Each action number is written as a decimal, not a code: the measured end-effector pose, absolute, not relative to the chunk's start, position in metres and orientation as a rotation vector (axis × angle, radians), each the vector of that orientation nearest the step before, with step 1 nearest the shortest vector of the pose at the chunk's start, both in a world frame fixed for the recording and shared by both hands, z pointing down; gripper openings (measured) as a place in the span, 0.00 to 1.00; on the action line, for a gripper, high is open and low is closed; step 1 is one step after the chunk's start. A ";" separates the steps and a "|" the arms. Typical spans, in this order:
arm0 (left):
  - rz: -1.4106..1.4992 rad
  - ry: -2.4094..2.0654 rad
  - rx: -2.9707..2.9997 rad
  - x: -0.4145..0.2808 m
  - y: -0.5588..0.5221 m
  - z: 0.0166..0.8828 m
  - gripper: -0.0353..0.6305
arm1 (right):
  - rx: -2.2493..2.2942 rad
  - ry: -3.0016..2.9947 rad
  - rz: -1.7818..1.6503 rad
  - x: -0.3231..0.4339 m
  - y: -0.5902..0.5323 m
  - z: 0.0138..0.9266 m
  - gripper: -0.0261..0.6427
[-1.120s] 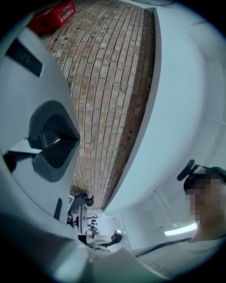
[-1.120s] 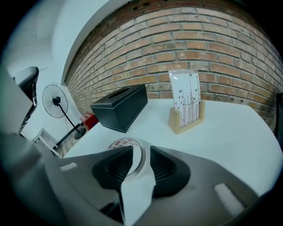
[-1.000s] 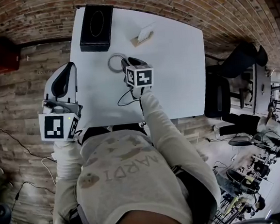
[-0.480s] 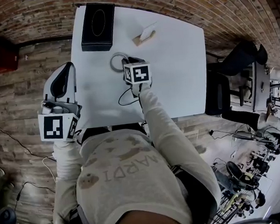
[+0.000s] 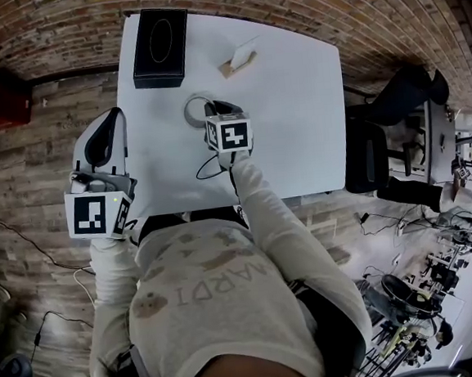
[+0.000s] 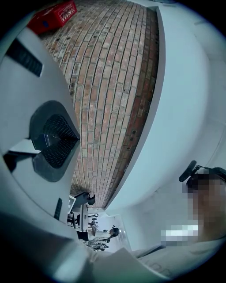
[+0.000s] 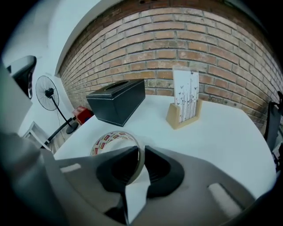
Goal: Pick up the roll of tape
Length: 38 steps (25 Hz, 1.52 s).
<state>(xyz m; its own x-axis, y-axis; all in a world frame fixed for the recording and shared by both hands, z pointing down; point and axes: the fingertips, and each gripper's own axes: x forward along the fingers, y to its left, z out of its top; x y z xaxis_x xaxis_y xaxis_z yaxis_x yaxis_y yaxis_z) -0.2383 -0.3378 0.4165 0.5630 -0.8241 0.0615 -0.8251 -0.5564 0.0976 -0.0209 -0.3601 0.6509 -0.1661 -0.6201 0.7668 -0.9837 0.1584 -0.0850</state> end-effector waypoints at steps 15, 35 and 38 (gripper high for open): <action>-0.003 -1.395 2.716 -0.205 -0.308 0.397 0.06 | 1.715 -2.070 0.735 0.013 -0.312 0.565 0.13; -0.032 -1.421 2.761 -0.158 -0.269 0.373 0.06 | 1.864 -2.255 0.436 0.061 -0.257 0.456 0.13; -0.033 -1.415 2.772 -0.150 -0.262 0.369 0.06 | 1.882 -2.278 0.408 0.068 -0.249 0.443 0.13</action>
<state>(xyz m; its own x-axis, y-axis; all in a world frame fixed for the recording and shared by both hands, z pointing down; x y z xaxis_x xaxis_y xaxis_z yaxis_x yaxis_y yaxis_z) -0.1505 -0.2622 0.3691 0.5864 -0.8100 -0.0057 -0.8094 -0.5862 0.0358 0.0677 -0.2495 0.4430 -0.1967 -0.9359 0.2922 -0.9791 0.1720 -0.1081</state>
